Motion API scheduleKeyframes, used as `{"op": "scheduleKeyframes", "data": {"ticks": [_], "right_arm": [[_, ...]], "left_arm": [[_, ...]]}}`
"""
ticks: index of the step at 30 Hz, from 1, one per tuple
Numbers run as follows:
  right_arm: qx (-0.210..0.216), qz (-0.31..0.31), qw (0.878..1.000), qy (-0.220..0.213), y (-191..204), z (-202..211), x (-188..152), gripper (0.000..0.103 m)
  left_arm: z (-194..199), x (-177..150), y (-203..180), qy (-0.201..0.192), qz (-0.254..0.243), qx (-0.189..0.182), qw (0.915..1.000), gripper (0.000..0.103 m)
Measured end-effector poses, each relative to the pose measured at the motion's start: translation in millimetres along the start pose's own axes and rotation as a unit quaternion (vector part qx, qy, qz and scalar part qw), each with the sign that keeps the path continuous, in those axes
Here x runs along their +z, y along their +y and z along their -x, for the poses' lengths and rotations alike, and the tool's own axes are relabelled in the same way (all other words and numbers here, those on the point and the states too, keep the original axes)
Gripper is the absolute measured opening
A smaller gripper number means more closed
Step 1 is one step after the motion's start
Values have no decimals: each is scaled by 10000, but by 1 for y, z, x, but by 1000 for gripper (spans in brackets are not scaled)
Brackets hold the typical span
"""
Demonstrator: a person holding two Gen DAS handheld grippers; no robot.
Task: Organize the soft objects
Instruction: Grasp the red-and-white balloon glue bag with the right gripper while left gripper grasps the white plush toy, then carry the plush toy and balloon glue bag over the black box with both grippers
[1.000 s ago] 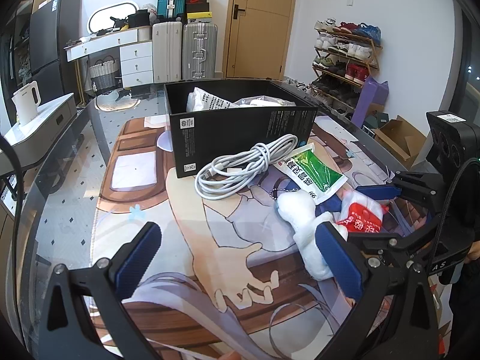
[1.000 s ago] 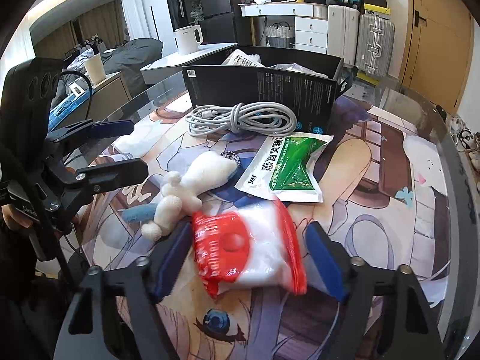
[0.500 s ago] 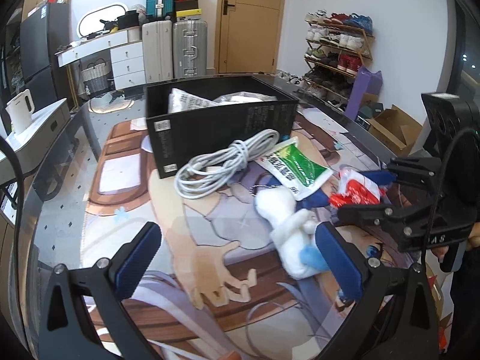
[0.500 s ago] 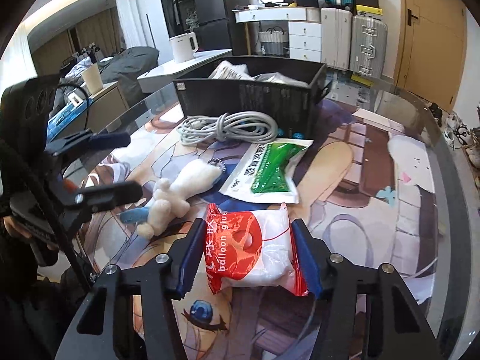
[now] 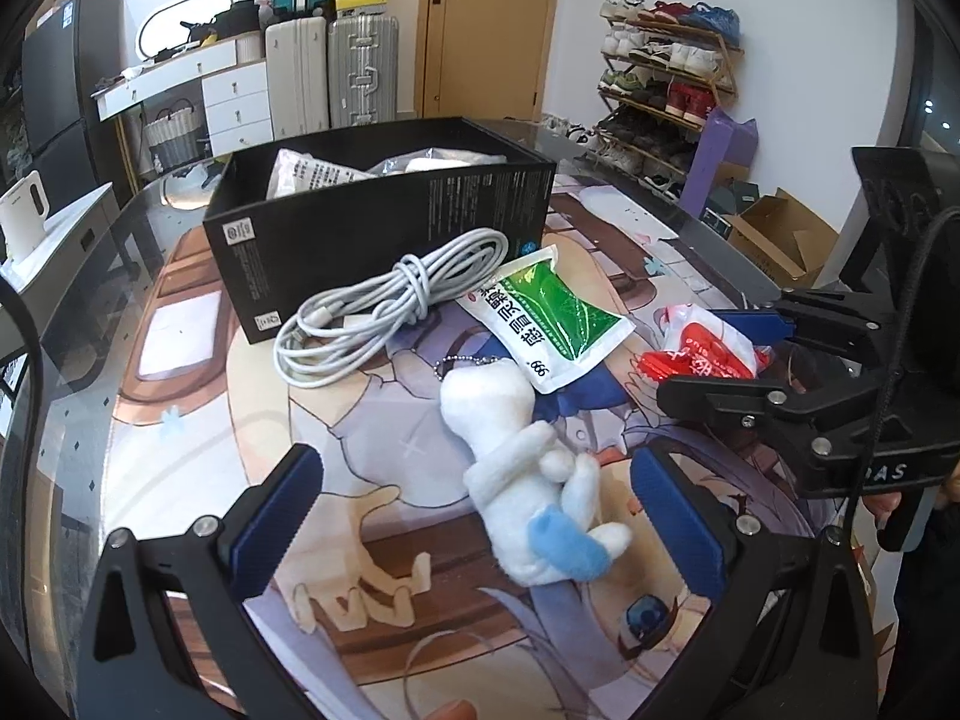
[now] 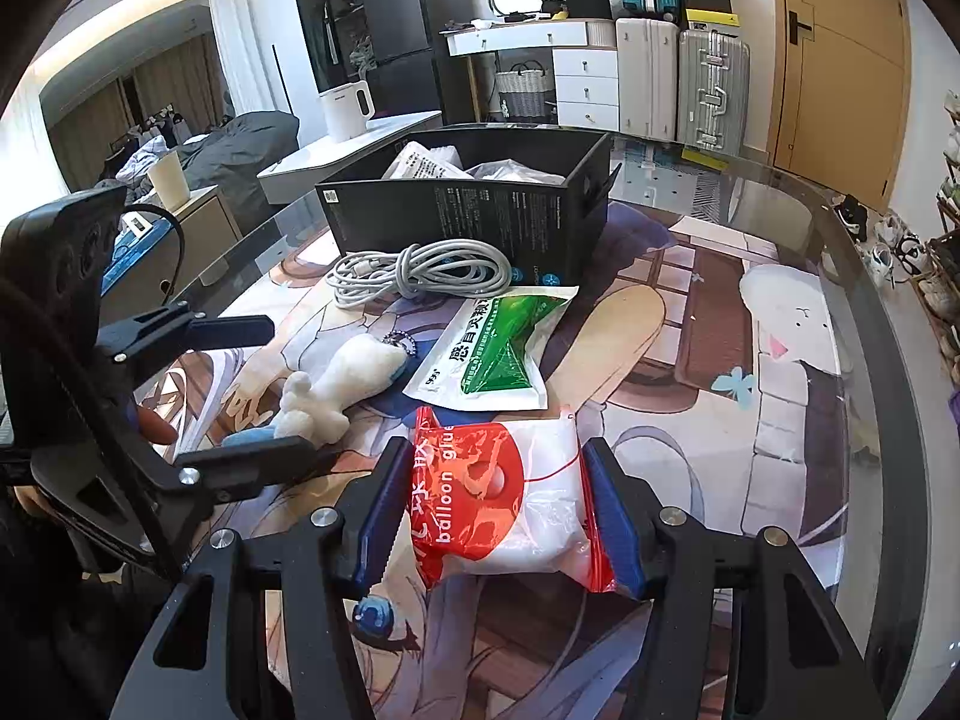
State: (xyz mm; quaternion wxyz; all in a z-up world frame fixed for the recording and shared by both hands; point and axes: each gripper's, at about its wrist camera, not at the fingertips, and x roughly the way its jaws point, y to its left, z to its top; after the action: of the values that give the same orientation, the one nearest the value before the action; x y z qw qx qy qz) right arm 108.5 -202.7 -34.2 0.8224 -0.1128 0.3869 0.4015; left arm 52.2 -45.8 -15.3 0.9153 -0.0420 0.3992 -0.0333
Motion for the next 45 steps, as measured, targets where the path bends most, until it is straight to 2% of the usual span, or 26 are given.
{"op": "scheduleKeyframes", "data": {"ticks": [6, 8, 12, 15, 17, 21, 32, 45], "right_arm": [[32, -16, 10000, -6, -1, 1, 0, 59], [33, -10, 10000, -6, 0, 1, 0, 59], [36, -3, 10000, 8, 0, 1, 0, 59], [40, 15, 10000, 18, 2, 0, 0, 59], [54, 15, 10000, 17, 2, 0, 0, 59], [62, 19, 10000, 13, 3, -1, 0, 59], [79, 16, 10000, -40, 4, -1, 2, 59], [43, 76, 9997, -226, 9, 8, 7, 59]], "left_arm": [[-9, -1, 0, 181, 88, 9, 9998, 101], [-10, -2, -2, 197, 40, 5, 9998, 90], [-9, -3, -8, 150, -122, -31, 9998, 83], [-8, -2, -13, 114, -181, -109, 9997, 65], [-6, -2, -14, 111, -258, -127, 9995, 48], [-3, -2, -12, 115, -287, -235, 9992, 35], [6, -1, -5, -32, -239, -270, 9993, 32], [29, 8, 19, -387, 17, -199, 9991, 32]]}}
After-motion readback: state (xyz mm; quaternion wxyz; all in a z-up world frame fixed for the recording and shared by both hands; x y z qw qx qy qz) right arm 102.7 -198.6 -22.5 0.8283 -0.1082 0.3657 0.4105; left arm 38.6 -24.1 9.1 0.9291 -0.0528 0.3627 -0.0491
